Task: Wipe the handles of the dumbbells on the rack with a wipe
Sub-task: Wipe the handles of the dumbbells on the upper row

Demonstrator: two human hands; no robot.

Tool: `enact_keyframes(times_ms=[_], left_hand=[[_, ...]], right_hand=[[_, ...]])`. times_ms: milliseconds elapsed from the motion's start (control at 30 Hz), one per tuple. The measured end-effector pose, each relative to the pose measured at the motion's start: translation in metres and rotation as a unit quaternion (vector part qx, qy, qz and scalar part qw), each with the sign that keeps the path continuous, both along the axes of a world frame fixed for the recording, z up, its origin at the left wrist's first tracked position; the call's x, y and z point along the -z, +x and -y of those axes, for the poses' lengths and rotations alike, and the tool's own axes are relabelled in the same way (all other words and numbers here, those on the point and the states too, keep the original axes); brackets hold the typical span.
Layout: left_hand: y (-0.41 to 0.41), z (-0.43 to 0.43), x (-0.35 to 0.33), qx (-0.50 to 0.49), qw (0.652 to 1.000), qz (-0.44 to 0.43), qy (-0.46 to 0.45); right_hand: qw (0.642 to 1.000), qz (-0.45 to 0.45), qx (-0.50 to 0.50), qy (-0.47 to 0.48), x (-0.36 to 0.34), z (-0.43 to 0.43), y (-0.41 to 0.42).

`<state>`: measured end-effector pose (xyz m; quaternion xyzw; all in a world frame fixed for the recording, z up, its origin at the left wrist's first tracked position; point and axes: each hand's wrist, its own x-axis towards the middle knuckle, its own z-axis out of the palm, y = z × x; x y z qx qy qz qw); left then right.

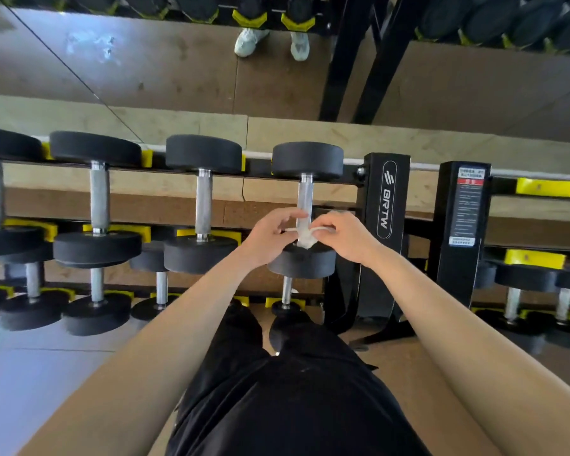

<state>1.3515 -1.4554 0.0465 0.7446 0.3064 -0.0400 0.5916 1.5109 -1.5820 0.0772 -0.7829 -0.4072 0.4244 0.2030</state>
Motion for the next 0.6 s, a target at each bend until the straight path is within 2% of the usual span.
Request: enact_keyframes(times_ms=[133,267,400,500,600], left_hand=[[0.006,-0.013,0.002,0.039,0.999,-0.02,-0.015],[-0.002,-0.021,0.011,0.017,0.993,-0.091,0.072],[-0.011,-0.023,0.023,0.032,0.978,-0.162,0.13],[-0.01,-0.019,0.028,0.014,0.981,-0.159,0.109],[-0.004,-0.015,0.029,-0.002,0.985,-0.148,0.082]], right_hand=[[0.993,-0.085,0.071,0.028,0.001,-0.008,0.005],[0.983,-0.064,0.17,0.021,0.02,-0.01,0.005],[0.996,0.01,0.087,-0.017,0.035,-0.012,-0.009],[0.995,-0.041,0.07,-0.055,0.039,-0.013,-0.017],[0.997,-0.043,0.021,-0.053,0.037,-0.014,-0.018]])
